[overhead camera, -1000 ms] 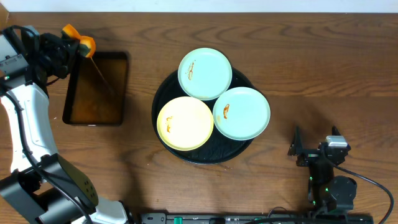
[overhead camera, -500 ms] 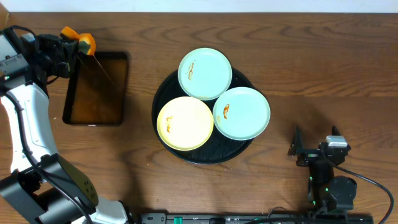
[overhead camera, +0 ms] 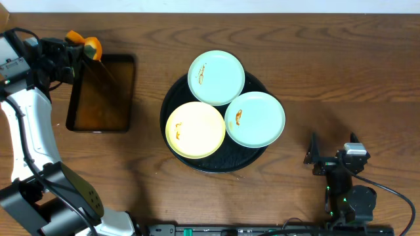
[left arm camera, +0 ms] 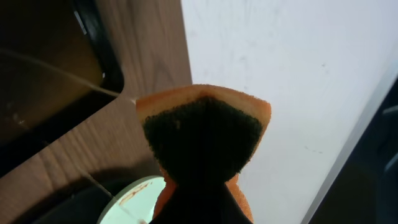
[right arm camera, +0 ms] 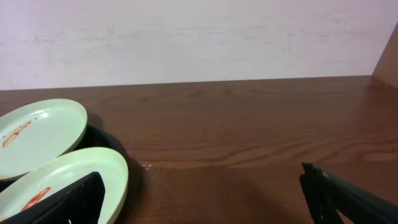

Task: Clean dirty plates on tray and stack at the side

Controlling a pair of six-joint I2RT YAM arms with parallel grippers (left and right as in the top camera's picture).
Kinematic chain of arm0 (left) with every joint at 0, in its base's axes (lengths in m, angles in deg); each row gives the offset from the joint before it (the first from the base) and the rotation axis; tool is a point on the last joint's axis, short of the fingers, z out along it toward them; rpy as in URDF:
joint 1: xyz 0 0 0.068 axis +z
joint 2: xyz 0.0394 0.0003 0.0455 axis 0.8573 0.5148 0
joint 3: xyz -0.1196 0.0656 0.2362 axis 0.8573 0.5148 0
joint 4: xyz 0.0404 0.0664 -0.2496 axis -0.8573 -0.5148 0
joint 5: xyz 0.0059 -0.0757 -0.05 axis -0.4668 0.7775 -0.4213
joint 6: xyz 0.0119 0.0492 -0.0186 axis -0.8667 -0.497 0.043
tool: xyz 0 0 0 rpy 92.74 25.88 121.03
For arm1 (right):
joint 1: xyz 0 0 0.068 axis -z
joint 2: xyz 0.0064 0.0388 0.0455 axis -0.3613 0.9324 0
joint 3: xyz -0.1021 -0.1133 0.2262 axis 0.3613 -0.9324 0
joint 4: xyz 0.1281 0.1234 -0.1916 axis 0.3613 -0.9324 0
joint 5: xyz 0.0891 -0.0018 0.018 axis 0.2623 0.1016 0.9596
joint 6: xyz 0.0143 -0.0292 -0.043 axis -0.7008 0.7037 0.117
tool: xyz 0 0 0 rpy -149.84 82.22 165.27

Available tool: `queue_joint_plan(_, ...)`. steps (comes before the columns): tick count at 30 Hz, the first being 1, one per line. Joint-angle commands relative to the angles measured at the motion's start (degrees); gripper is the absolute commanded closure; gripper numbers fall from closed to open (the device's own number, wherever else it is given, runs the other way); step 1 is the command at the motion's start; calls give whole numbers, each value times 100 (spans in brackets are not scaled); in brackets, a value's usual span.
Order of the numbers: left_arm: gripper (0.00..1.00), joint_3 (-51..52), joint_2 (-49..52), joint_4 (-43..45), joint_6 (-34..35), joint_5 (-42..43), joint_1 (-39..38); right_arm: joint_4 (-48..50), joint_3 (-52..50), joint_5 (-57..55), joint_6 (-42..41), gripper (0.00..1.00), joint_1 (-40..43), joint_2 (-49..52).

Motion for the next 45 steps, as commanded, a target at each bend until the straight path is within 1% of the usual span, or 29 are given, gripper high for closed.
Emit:
queue_joint_plan(1,92,-68,-17,-81,31,101,9,-24,-9,-55,66,1,28,-15)
queue_joint_plan(9,92,-68,-17,-162,31,-26,9,-24,-9,-55,66,1,28,-15)
queue_joint_plan(11,92,-68,-15,-404,31,-442,9,-24,-9,-55,66,1,28,-15)
queue_joint_plan(12,92,-63,-7,-603,28,-866,2,-24,-9,-55,66,1,31,-15)
queue_joint_plan(13,92,-42,35,-990,31,-1698,-28,-24,-9,-55,66,1,31,-15)
queue_joint_plan(14,92,-13,98,-1213,31,-2122,-55,-24,-9,-55,66,1,31,-15)
queue_joint_plan(15,93,39,173,-1397,26,-2361,-87,-24,-9,-55,66,1,28,-15)
queue_joint_plan(17,92,234,428,-1475,-168,-2439,-149,-24,-9,-55,66,1,31,-15)
queue_joint_plan(20,93,291,671,-1482,-168,-2052,-170,-24,-9,-55,66,1,28,-15)
queue_joint_plan(22,93,289,706,-1259,-192,-1263,-164,-24,-9,-55,66,1,31,-15)
queue_joint_plan(24,93,289,632,-721,-186,-433,-164,-24,-9,-55,66,1,31,-15)
queue_joint_plan(25,93,289,546,-129,-92,251,-164,-26,-9,-55,66,1,28,-15)
queue_joint_plan(26,93,289,485,179,42,511,-164,-24,-9,-55,66,1,28,-15)
queue_joint_plan(28,92,289,328,527,310,621,-164,-24,-9,-55,66,1,31,-15)
queue_joint_plan(29,93,289,262,584,306,531,-164,-24,-9,-55,66,1,31,-15)
queue_joint_plan(31,93,291,229,479,-17,24,-170,-24,-9,-55,66,1,31,-15)
queue_joint_plan(33,93,302,289,-146,-487,-1272,-247,-24,-9,-55,66,1,31,-15)
queue_joint_plan(34,93,323,409,-811,-533,-2889,-389,-24,-9,-55,66,1,28,-15)
queue_joint_plan(35,92,354,549,-1082,-570,-3711,-505,-26,-9,-55,66,1,31,-15)
queue_joint_plan(36,93,391,719,-1165,-870,-4076,-599,-24,-9,-55,66,1,31,-15)
queue_joint_plan(37,93,396,802,-1161,-1038,-4024,-629,-24,-9,-55,66,1,28,-15)
queue_joint_plan(38,93,396,881,-1102,-1113,-3689,-651,-24,-9,-55,66,1,31,-15)
queue_joint_plan(39,92,396,883,-979,-1115,-3200,-651,-24,-9,-55,66,1,28,-15)
queue_joint_plan(40,93,374,802,-673,-1110,-2291,-645,-24,-9,-55,66,1,31,-15)
queue_joint_plan(41,93,350,739,-463,-1091,-1766,-643,-24,-9,-55,66,1,31,-15)
queue_joint_plan(42,93,321,627,-59,-892,-999,-640,-24,-9,-55,66,1,31,-15)
queue_joint_plan(43,93,319,531,247,-632,-584,-640,-24,-9,-55,66,1,31,-15)
queue_joint_plan(44,93,319,413,535,-293,-319,-640,-24,-9,-55,66,1,28,-15)
queue_joint_plan(45,93,319,273,717,-17,-273,-640,-24,-9,-55,66,1,31,-15)
